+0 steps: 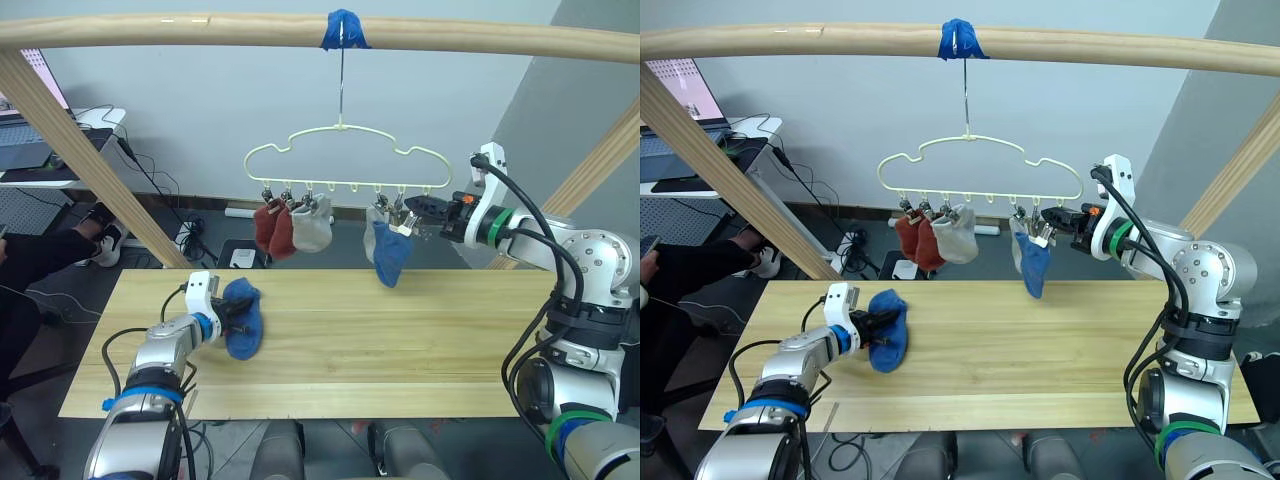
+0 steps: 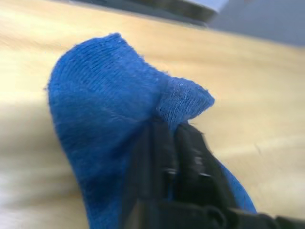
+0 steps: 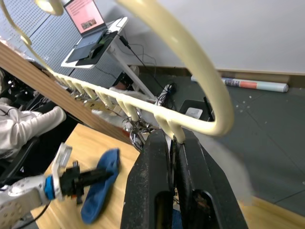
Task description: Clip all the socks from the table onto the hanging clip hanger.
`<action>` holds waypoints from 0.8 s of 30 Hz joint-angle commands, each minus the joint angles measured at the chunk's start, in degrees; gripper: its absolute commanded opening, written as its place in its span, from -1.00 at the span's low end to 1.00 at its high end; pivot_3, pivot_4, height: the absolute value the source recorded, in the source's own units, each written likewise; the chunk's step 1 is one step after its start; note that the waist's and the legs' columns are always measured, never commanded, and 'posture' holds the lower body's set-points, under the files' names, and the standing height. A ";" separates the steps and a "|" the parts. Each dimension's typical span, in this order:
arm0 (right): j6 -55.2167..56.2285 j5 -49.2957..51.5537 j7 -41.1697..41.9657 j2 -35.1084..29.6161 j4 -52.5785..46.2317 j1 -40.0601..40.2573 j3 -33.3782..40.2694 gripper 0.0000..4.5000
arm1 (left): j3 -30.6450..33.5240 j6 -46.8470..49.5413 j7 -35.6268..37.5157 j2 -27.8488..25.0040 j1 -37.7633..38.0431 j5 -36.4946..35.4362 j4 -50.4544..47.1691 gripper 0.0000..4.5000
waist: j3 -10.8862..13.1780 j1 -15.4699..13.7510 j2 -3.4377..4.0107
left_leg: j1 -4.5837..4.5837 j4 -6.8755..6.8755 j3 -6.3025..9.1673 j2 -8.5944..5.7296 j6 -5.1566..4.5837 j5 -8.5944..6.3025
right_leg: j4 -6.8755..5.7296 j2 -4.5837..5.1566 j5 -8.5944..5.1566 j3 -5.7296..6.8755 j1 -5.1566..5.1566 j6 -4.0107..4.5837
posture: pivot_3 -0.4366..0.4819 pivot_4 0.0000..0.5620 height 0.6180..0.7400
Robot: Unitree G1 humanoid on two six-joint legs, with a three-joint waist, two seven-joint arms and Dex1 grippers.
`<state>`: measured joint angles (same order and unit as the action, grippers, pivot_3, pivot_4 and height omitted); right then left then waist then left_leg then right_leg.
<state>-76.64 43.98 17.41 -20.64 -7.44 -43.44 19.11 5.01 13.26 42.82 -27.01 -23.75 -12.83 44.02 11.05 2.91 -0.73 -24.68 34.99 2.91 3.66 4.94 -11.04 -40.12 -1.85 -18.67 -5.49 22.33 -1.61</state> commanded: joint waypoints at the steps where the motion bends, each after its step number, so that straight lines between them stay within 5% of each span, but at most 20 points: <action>1: 1.86 0.99 0.47 -0.03 -1.39 -0.66 0.60 -1.00 | -1.47 2.48 5.31 -0.57 4.14 -1.99 -12.43 -0.98 | 0.01 0.03 0.00 | 0.00 0.00 0.00 -0.01 0.00 0.00 | 0.00 0.00 0.00 -0.01 0.00 0.00 | -0.05 -0.35 1.00; 10: -3.64 4.39 -0.30 0.43 -0.73 -2.44 3.73 -1.00 | -5.32 7.49 18.06 -2.19 9.53 -14.33 -52.71 -0.98 | 0.04 -0.13 -0.01 | -0.01 0.00 -0.01 -0.02 0.01 0.00 | 0.03 0.01 0.00 -0.04 -0.01 0.00 | -0.03 -0.33 1.00; 18: -15.48 8.94 -8.21 8.02 0.91 -8.22 16.21 -1.00 | -13.34 -3.15 13.73 3.03 5.17 -5.86 -55.77 -0.98 | 0.06 0.54 0.03 | 0.00 -0.03 -0.04 0.00 -0.01 -0.01 | 0.07 -0.03 0.00 -0.09 0.01 0.00 | -0.09 -0.32 1.00; 24: -15.86 14.52 -14.28 9.48 1.62 -7.94 17.80 -1.00 | -15.29 -8.95 11.77 6.05 2.67 -2.32 -53.28 -0.98 | 0.08 0.58 0.06 | -0.01 -0.03 -0.07 -0.01 -0.01 -0.01 | 0.11 -0.04 0.00 -0.12 0.01 0.00 | -0.11 -0.33 1.00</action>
<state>-92.05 54.04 3.93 -11.22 -4.55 -49.56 35.93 -9.71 6.54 55.29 -21.40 -20.59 -15.84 -9.16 11.13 3.49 -0.67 -24.69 34.96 2.84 3.65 4.92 -11.05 -40.01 -1.89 -18.68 -5.62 22.34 -1.61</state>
